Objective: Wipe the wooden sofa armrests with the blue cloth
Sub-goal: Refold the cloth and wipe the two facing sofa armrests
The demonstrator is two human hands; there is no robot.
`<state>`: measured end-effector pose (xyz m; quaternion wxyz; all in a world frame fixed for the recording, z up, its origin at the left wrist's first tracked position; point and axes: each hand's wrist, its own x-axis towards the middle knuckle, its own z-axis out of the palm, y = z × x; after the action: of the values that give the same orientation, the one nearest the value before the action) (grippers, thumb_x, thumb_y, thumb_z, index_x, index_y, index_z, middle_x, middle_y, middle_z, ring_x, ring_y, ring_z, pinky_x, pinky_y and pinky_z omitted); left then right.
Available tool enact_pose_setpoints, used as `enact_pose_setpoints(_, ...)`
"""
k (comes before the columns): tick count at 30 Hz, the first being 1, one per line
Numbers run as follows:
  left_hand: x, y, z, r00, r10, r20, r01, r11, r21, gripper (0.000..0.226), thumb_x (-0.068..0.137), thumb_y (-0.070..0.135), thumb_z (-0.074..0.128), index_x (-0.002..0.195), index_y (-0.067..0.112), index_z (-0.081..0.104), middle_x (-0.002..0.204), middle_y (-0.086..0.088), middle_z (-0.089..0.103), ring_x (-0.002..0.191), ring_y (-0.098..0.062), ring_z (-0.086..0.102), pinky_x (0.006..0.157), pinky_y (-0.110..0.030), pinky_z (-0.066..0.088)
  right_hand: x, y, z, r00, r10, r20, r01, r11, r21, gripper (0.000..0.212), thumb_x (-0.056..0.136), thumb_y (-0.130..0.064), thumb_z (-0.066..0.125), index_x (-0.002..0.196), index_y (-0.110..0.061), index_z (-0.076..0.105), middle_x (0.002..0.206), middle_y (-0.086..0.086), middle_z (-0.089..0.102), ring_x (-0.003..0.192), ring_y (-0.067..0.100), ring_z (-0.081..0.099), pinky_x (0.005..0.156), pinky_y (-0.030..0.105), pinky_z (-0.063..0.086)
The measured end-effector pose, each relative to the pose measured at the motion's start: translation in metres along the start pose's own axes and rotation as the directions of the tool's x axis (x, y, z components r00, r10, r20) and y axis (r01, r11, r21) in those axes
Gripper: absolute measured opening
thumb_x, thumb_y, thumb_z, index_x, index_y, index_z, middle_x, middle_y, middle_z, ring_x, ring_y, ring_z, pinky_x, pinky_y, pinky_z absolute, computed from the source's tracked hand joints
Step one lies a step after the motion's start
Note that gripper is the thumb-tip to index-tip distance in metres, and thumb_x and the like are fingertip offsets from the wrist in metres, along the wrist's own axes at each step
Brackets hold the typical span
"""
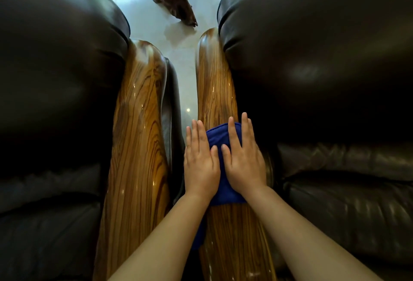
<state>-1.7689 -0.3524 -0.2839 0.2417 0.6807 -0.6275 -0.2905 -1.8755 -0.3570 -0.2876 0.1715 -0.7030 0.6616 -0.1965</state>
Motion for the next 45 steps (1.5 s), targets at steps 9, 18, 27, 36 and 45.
enact_pose_setpoints(9, 0.064, 0.000, -0.002, 0.999, 0.019, 0.026, -0.018, 0.998, -0.054, 0.058, 0.094, 0.036, 0.022, 0.135, 0.038, -0.019, 0.148, 0.020, -0.018, 0.140, 0.000, -0.013, 0.116, -0.035, 0.002, 0.059, -0.001, 0.005, 0.998, 0.063, -0.022, -0.064, 0.995, -0.082, 0.062, 0.090, -0.046, 0.016, 0.143, -0.031, -0.013, 0.158, 0.005, -0.007, 0.144, 0.020, -0.002, 0.114, 0.049, 0.021)
enact_pose_setpoints(18, 0.146, 0.016, -0.038, 1.000, -0.007, 0.013, 0.005, 0.991, 0.131, 0.076, 0.089, 0.040, 0.049, 0.146, 0.026, 0.001, 0.158, -0.005, -0.001, 0.144, -0.023, 0.005, 0.113, -0.056, 0.012, 0.102, 0.013, -0.028, 0.942, -0.038, -0.335, 0.006, 0.995, -0.096, 0.049, 0.088, -0.026, 0.050, 0.135, -0.014, 0.041, 0.133, 0.017, 0.045, 0.119, 0.032, 0.043, 0.096, 0.041, 0.042)
enact_pose_setpoints(27, 0.111, 0.009, -0.047, 0.972, 0.235, 0.004, -0.235, 0.969, 0.071, 0.039, 0.084, 0.016, 0.063, 0.122, 0.012, 0.057, 0.126, -0.004, 0.058, 0.117, -0.017, 0.052, 0.102, -0.026, 0.038, 0.093, 0.033, -0.046, 0.987, -0.159, 0.036, 0.157, 0.987, 0.041, 0.051, 0.081, -0.022, 0.067, 0.128, -0.012, 0.051, 0.134, 0.007, 0.049, 0.125, 0.020, 0.044, 0.104, 0.028, 0.033)
enact_pose_setpoints(36, 0.122, 0.012, -0.036, 0.973, 0.220, -0.064, -0.217, 0.975, 0.044, 0.036, 0.085, 0.012, 0.060, 0.121, 0.008, 0.057, 0.118, -0.004, 0.055, 0.109, -0.014, 0.052, 0.094, -0.015, 0.031, 0.105, 0.016, -0.033, 0.997, 0.004, -0.075, 0.008, 0.988, 0.154, 0.035, 0.085, -0.018, 0.061, 0.119, -0.008, 0.059, 0.109, 0.008, 0.055, 0.102, 0.021, 0.054, 0.094, 0.031, 0.045)
enact_pose_setpoints(45, 0.111, 0.029, -0.065, 0.942, 0.230, 0.245, -0.301, 0.900, 0.315, 0.028, 0.088, 0.010, 0.053, 0.114, 0.010, 0.063, 0.117, -0.011, 0.060, 0.108, -0.026, 0.056, 0.097, -0.032, 0.042, 0.101, -0.001, -0.055, 0.992, -0.060, 0.112, 0.067, 0.996, -0.061, 0.020, 0.089, -0.015, 0.052, 0.101, -0.010, 0.068, 0.101, 0.009, 0.060, 0.094, 0.023, 0.057, 0.085, 0.031, 0.047)
